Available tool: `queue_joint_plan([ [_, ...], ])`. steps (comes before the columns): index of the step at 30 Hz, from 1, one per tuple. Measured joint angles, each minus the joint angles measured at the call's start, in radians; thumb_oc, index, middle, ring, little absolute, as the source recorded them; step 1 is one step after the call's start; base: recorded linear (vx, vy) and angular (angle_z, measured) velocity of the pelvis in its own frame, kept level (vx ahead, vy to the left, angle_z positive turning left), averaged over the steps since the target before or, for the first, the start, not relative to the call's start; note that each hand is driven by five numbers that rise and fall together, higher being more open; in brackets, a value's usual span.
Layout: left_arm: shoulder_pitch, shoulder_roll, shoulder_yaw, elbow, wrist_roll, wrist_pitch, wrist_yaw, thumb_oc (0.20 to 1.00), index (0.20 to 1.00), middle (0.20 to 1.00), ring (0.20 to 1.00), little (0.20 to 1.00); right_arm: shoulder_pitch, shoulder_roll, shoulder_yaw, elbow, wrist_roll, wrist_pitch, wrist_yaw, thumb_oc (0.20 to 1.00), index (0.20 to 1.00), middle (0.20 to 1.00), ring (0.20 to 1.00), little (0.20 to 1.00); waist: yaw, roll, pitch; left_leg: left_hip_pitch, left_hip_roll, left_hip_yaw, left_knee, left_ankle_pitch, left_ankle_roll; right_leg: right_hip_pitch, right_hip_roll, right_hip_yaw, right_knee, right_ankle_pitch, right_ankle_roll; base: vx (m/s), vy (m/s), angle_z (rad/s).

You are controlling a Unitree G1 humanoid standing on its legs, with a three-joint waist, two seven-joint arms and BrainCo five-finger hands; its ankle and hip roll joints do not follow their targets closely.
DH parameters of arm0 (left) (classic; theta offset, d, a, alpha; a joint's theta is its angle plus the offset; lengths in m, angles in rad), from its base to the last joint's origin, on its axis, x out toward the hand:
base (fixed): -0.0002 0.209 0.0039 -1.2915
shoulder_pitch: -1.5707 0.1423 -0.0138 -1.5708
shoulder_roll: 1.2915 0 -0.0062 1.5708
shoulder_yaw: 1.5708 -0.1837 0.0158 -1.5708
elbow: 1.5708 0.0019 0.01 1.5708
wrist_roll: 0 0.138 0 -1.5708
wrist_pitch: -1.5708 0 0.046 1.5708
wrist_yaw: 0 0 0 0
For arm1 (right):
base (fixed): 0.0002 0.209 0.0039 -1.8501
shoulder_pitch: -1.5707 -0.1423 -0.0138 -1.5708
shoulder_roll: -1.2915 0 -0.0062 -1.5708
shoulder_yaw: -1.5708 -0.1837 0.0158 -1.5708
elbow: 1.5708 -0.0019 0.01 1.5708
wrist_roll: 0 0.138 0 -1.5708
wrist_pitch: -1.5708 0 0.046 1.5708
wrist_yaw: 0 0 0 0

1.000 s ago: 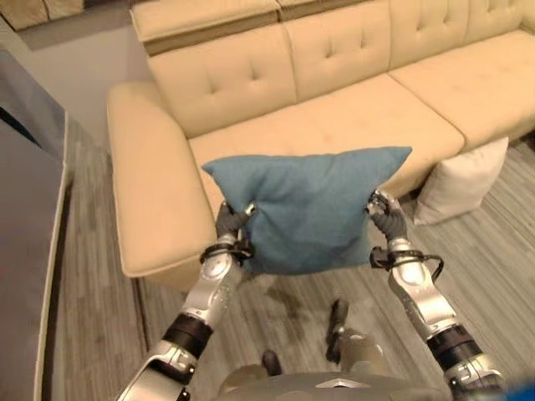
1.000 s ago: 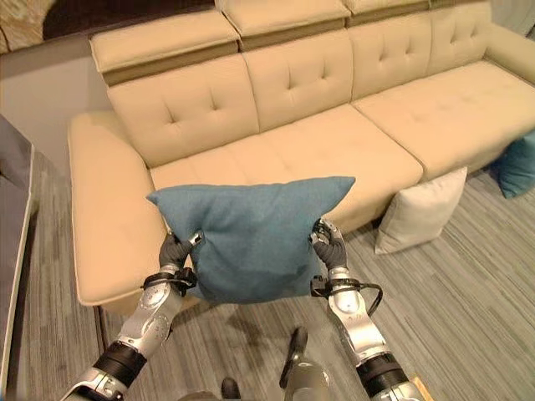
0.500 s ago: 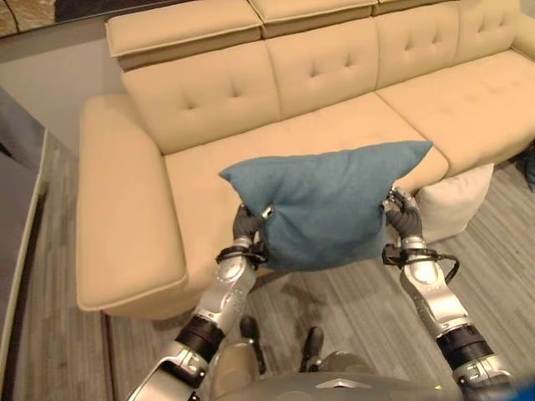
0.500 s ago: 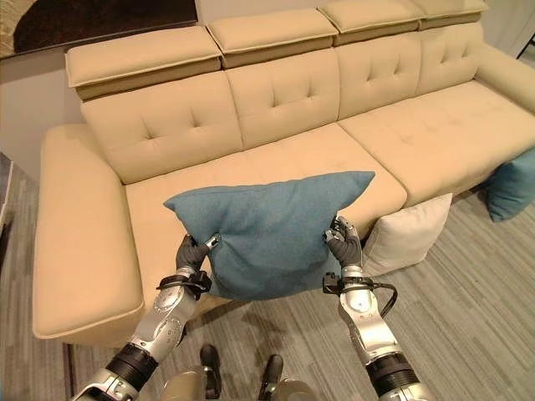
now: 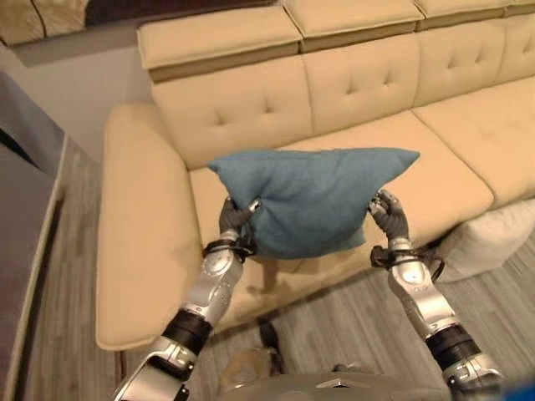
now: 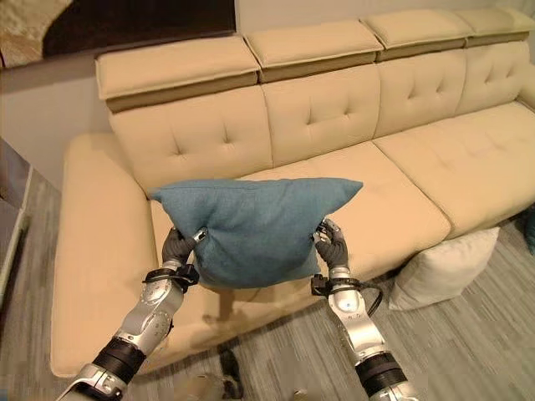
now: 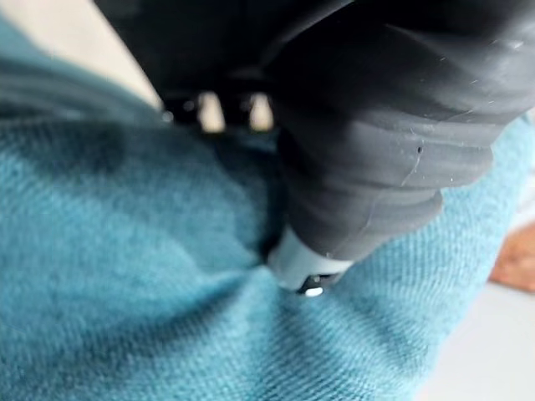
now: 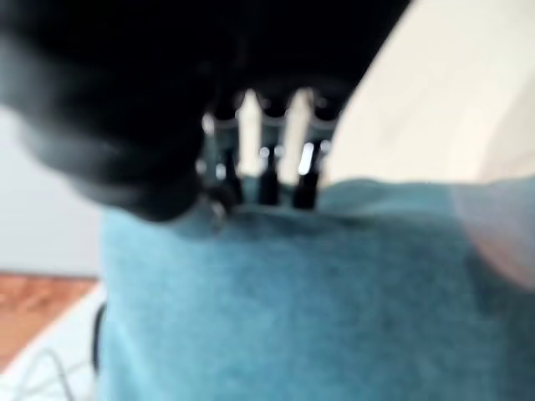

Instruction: Pick up all the scattered cushions and arrange them neatly on the sofa.

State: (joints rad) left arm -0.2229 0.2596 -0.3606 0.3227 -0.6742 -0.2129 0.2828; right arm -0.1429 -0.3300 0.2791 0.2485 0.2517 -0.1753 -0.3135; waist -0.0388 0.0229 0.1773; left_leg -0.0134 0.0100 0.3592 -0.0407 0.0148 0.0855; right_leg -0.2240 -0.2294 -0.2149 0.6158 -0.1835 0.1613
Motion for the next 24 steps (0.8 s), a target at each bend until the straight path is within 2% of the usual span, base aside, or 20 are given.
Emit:
queue_joint_plan([
  [1, -0.003, 0.007, -0.002, -0.024, 0.000, 0.000, -0.001, 0.200, 0.200, 0.200, 0.200, 0.200, 0.000, 0.001, -0.001, -0.005, 0.000, 0.000, 0.000, 0.200, 0.200, 0.200, 0.200, 0.200, -0.002, -0.040, -0.001, 0.001, -0.014, 0.003, -0.009, 0.010, 0.000, -0.031, 0.001, 0.009, -0.170, 0.014, 0.003, 0.22, -0.119, 0.62],
  [3, -0.002, 0.007, -0.002, -0.023, -0.001, 0.000, -0.003, 0.200, 0.200, 0.200, 0.200, 0.200, -0.002, 0.009, -0.017, -0.009, 0.000, -0.002, 0.000, 0.200, 0.200, 0.200, 0.200, 0.200, -0.004, -0.082, -0.004, -0.007, -0.030, -0.025, -0.011, 0.009, -0.001, -0.052, 0.031, 0.095, -0.386, 0.077, 0.016, 0.14, -0.075, 0.51],
  [4, 0.001, 0.006, -0.003, -0.020, -0.001, 0.004, -0.002, 0.200, 0.200, 0.200, 0.200, 0.200, -0.001, 0.009, -0.019, -0.011, 0.000, -0.002, 0.000, 0.200, 0.200, 0.200, 0.200, 0.200, -0.008, -0.088, -0.002, -0.007, -0.035, -0.047, -0.012, 0.008, -0.002, -0.048, 0.048, 0.142, -0.465, 0.113, 0.026, 0.16, -0.122, 0.67],
  [5, 0.013, 0.010, -0.003, -0.020, -0.001, 0.011, -0.002, 0.200, 0.200, 0.200, 0.200, 0.200, -0.002, 0.010, -0.023, -0.016, -0.001, -0.002, 0.000, 0.200, 0.200, 0.200, 0.200, 0.200, -0.015, -0.090, -0.004, 0.000, -0.046, -0.068, -0.016, 0.016, -0.014, -0.048, 0.055, 0.161, -0.539, 0.173, 0.012, 0.15, -0.122, 0.64],
  [8, 0.033, 0.014, 0.001, -0.020, -0.001, 0.011, -0.002, 0.200, 0.200, 0.200, 0.200, 0.200, 0.000, 0.014, -0.021, -0.020, -0.003, -0.001, 0.002, 0.200, 0.200, 0.200, 0.200, 0.200, -0.025, -0.093, -0.006, 0.031, -0.060, -0.111, -0.030, 0.016, -0.024, 0.020, 0.053, 0.139, -0.632, 0.290, -0.008, 0.17, -0.129, 0.62],
  [9, 0.052, 0.015, 0.005, -0.021, -0.001, 0.011, -0.002, 0.200, 0.200, 0.200, 0.200, 0.200, 0.004, 0.016, -0.019, -0.014, -0.005, -0.001, 0.008, 0.200, 0.200, 0.200, 0.200, 0.200, -0.023, -0.099, -0.012, 0.069, -0.069, -0.138, -0.036, 0.003, -0.048, 0.101, 0.055, 0.136, -0.686, 0.380, -0.042, 0.24, -0.226, 0.54],
  [10, 0.063, 0.004, 0.007, -0.021, -0.001, 0.011, -0.002, 0.200, 0.200, 0.200, 0.200, 0.200, 0.005, 0.009, -0.019, -0.011, -0.008, 0.000, 0.010, 0.200, 0.200, 0.200, 0.200, 0.200, -0.025, -0.077, -0.019, 0.075, -0.050, -0.150, -0.036, 0.000, -0.064, 0.129, 0.072, 0.122, -0.708, 0.385, -0.061, 0.16, -0.172, 0.42],
  [12, 0.063, -0.014, 0.013, -0.023, -0.001, 0.010, -0.003, 0.200, 0.200, 0.200, 0.200, 0.200, 0.003, 0.004, -0.024, -0.011, -0.011, 0.000, 0.013, 0.200, 0.200, 0.200, 0.200, 0.200, -0.023, -0.057, -0.028, 0.079, -0.020, -0.159, -0.031, 0.000, -0.087, 0.145, 0.098, 0.091, -0.707, 0.370, -0.080, 0.12, -0.173, 0.31],
  [15, 0.047, -0.044, 0.006, -0.022, -0.001, 0.010, -0.008, 0.200, 0.200, 0.200, 0.200, 0.200, 0.005, -0.004, -0.045, -0.014, -0.010, 0.000, 0.013, 0.200, 0.200, 0.200, 0.200, 0.200, -0.043, -0.059, -0.031, 0.063, 0.021, -0.182, 0.020, 0.002, -0.120, 0.190, 0.123, 0.029, -0.707, 0.333, -0.099, 0.08, -0.190, 0.60],
  [17, 0.040, -0.056, 0.002, -0.023, -0.002, 0.010, -0.017, 0.200, 0.200, 0.200, 0.200, 0.200, -0.005, -0.005, -0.065, -0.021, -0.009, -0.010, 0.013, 0.200, 0.200, 0.200, 0.200, 0.200, -0.057, -0.055, -0.032, 0.045, 0.039, -0.179, 0.050, -0.001, -0.129, 0.212, 0.138, -0.006, -0.708, 0.301, -0.116, 0.08, -0.173, 0.62],
  [18, 0.033, -0.056, -0.005, -0.023, -0.002, 0.010, -0.018, 0.200, 0.200, 0.200, 0.200, 0.200, -0.005, -0.005, -0.071, -0.021, -0.008, -0.013, 0.013, 0.200, 0.200, 0.200, 0.200, 0.200, -0.058, -0.060, -0.031, 0.025, 0.044, -0.181, 0.083, -0.002, -0.130, 0.215, 0.139, -0.019, -0.708, 0.295, -0.114, 0.06, -0.095, 0.52],
  [20, 0.027, -0.056, -0.014, -0.023, -0.003, 0.010, -0.018, 0.200, 0.200, 0.200, 0.200, 0.200, -0.007, -0.007, -0.077, -0.021, -0.007, -0.013, 0.013, 0.200, 0.200, 0.200, 0.200, 0.200, -0.057, -0.061, -0.033, -0.001, 0.058, -0.171, 0.124, -0.007, -0.138, 0.219, 0.144, -0.047, -0.708, 0.286, -0.133, 0.06, -0.015, 0.33],
  [24, 0.001, -0.054, -0.014, -0.023, -0.001, 0.011, -0.017, 0.200, 0.200, 0.200, 0.200, 0.200, -0.007, -0.028, -0.075, -0.018, -0.006, -0.013, 0.009, 0.200, 0.200, 0.200, 0.200, 0.200, -0.061, -0.040, -0.027, -0.009, 0.086, -0.117, 0.082, -0.021, -0.141, 0.216, 0.169, -0.069, -0.708, 0.277, -0.138, 0.12, 0.033, 0.19],
])
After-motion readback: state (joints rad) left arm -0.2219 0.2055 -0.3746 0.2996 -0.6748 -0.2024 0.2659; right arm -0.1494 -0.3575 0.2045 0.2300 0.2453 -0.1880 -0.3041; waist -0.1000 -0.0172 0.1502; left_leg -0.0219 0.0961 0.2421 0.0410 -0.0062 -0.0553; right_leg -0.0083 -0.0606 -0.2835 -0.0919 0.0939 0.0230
